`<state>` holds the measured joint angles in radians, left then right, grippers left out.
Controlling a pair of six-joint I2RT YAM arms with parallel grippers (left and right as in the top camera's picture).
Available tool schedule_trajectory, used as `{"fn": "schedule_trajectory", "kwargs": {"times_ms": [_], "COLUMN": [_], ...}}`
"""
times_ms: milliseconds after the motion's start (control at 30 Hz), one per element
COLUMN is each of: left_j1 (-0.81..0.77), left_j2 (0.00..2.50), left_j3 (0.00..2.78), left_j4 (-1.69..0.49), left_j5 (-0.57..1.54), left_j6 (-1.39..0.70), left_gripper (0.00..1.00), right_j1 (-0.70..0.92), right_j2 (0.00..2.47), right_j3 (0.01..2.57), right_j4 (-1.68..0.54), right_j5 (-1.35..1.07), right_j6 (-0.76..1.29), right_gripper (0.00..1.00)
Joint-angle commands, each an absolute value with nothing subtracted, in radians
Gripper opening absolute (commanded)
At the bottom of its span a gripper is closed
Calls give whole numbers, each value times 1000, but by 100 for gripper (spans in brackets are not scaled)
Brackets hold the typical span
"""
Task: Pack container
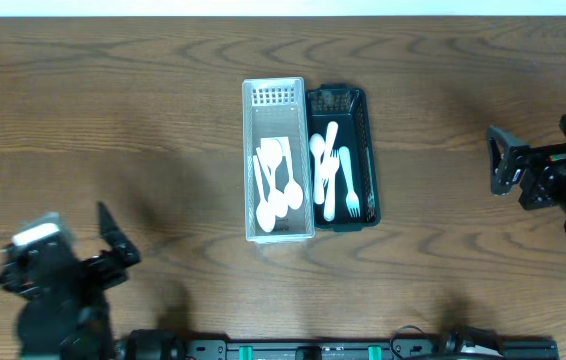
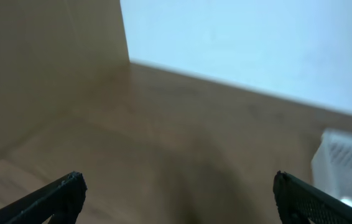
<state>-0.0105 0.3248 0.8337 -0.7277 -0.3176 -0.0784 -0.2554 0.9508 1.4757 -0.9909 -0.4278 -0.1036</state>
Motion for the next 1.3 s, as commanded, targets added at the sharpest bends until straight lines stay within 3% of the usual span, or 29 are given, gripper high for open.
{"fn": "schedule_trajectory", "kwargs": {"times_ms": [0, 200, 400, 1267], "left_j1": [-5, -5, -5, -5], "left_j2": [228, 94, 4, 3], "left_j3": [678, 445, 307, 136], "left_j4": [-669, -505, -487, -477], "left_j5": [-323, -323, -323, -323], "left_j6": [-149, -201, -201, -200], "left_gripper": [98, 98, 98, 98], "right_j1": [-247, -247, -247, -248], "right_j2": [949, 949, 949, 949], "right_j3": [1479, 1479, 1479, 1479], "right_j4": [-992, -992, -992, -992], "right_j5": [-438, -438, -438, -438], "right_j6": [-105, -105, -105, -105], "right_gripper": [99, 99, 99, 99]}}
